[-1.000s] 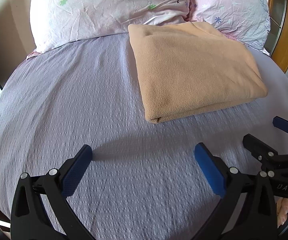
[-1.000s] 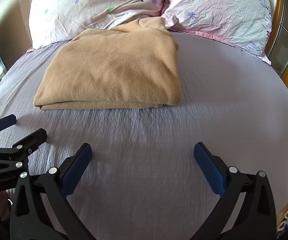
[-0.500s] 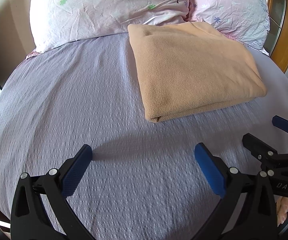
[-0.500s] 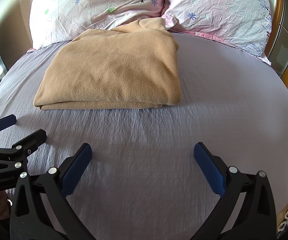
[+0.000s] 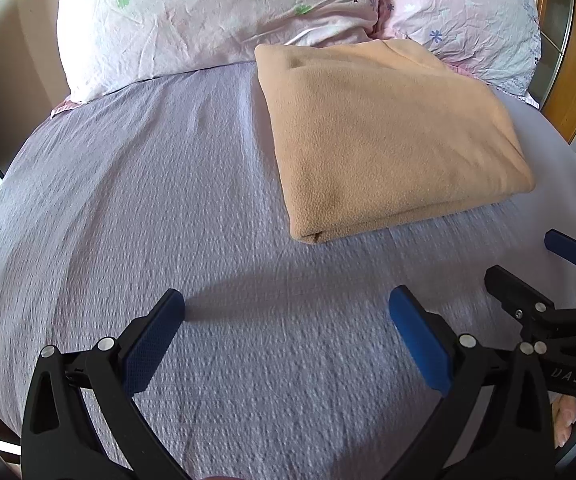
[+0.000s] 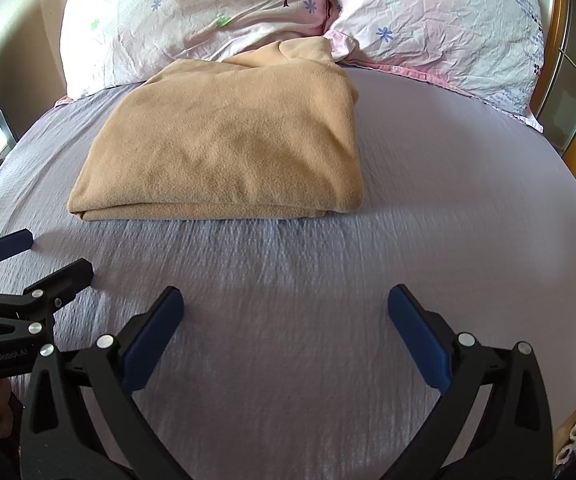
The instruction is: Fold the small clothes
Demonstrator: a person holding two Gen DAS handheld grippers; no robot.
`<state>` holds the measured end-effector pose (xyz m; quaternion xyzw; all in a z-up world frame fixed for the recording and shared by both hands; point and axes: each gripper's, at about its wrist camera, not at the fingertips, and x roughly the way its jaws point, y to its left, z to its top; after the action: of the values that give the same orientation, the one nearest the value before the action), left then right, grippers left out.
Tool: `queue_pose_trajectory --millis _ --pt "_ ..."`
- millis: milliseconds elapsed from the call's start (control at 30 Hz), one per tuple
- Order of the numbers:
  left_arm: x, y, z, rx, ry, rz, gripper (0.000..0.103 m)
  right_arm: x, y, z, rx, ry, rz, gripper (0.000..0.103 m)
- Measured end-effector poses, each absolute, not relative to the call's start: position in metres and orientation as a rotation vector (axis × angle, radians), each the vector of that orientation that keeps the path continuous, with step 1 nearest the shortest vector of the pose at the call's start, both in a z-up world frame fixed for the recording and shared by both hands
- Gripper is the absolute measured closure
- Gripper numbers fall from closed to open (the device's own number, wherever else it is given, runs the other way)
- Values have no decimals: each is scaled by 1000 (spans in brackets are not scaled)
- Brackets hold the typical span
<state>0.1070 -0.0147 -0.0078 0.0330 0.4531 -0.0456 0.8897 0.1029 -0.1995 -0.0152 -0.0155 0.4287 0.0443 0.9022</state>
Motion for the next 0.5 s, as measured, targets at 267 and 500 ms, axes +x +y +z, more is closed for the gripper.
queue_pose_trajectory --millis 267,500 --pt "106 -15 -8 68 941 -94 1 102 -199 -15 -31 886 89 2" --pt "107 -15 -8 68 943 -93 1 102 -199 -15 -30 885 87 2"
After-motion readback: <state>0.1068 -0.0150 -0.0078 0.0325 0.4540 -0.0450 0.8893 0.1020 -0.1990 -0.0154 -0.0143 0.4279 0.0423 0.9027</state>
